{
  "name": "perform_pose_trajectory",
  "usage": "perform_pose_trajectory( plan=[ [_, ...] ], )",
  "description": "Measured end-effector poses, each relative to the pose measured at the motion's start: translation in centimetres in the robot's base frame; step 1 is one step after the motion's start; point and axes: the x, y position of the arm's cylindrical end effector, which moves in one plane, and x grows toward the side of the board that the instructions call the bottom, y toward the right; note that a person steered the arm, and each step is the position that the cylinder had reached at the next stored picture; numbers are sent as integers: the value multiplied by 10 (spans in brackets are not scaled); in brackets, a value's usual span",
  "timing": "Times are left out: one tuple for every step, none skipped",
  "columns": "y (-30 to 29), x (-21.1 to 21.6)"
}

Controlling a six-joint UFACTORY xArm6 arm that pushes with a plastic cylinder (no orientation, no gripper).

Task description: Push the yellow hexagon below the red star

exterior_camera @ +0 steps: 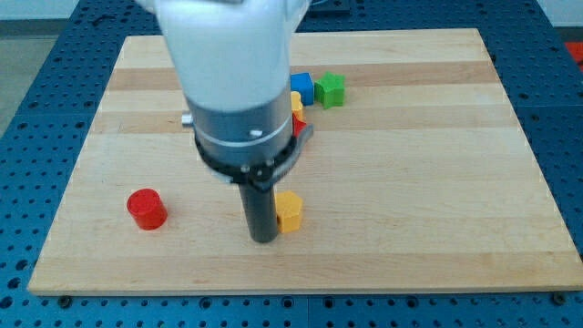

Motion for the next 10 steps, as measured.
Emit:
perform_pose_trajectory(
  plan=[
    [4, -35],
    [4, -42],
    [-5, -34],
    [-36, -3],
    [0, -9],
    [25, -9],
    [50, -9],
    [53, -9],
    [62, -28],
    [61, -54]
  ],
)
